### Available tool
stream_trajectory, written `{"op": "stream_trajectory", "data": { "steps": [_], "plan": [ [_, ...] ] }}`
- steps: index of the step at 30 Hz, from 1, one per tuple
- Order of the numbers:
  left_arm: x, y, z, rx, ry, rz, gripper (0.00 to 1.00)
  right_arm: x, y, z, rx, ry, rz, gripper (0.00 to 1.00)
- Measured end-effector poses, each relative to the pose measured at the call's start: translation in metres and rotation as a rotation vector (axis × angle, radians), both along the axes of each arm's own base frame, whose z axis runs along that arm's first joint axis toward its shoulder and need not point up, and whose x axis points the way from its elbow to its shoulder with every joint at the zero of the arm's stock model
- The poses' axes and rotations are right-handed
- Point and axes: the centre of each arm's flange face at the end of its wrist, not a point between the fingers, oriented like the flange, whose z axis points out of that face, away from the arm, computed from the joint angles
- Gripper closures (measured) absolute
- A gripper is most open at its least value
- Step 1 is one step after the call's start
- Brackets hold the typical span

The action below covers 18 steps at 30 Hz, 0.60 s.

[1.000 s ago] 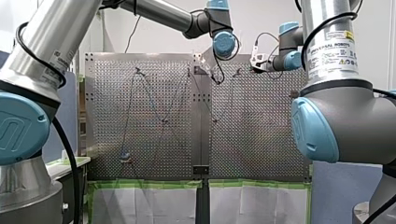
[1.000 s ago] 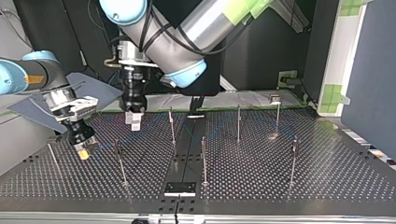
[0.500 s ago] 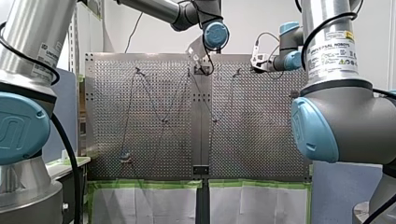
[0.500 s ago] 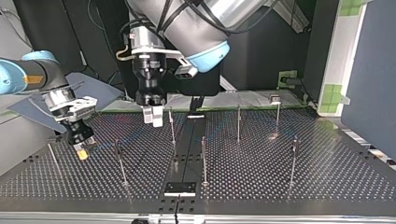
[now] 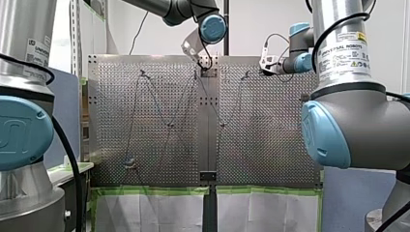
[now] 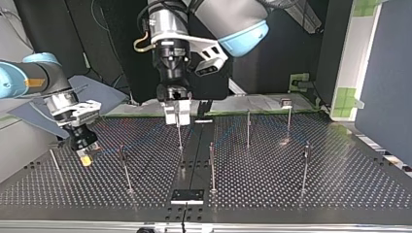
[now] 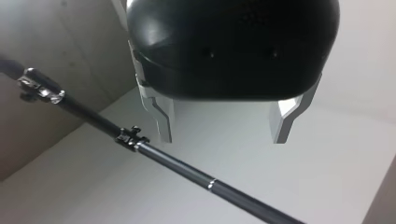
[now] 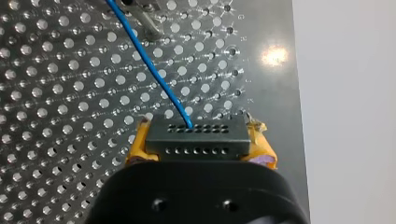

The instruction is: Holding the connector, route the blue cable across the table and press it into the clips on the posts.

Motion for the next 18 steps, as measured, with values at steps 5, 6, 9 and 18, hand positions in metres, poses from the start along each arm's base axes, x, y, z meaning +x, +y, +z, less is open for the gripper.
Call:
{"op": "stream_trajectory", "data": {
  "steps": [5,6,9,18],
  "plan": [
    [-0.006,0.015,0.001,-0.002,-0.002,0.055,0.0,0.0,0.0,0.0,0.0,0.0,0.0,1.0],
    [-0.007,0.017,-0.001,-0.001,-0.001,0.062,0.0,0.0,0.0,0.0,0.0,0.0,0.0,1.0],
    [-0.01,0.017,-0.009,0.015,0.006,0.076,0.0,0.0,0.0,0.0,0.0,0.0,0.0,1.0],
    [-0.018,-0.006,-0.072,0.13,0.055,0.068,0.0,0.001,0.0,0.0,-0.001,0.001,0.001,1.0]
  ]
}}
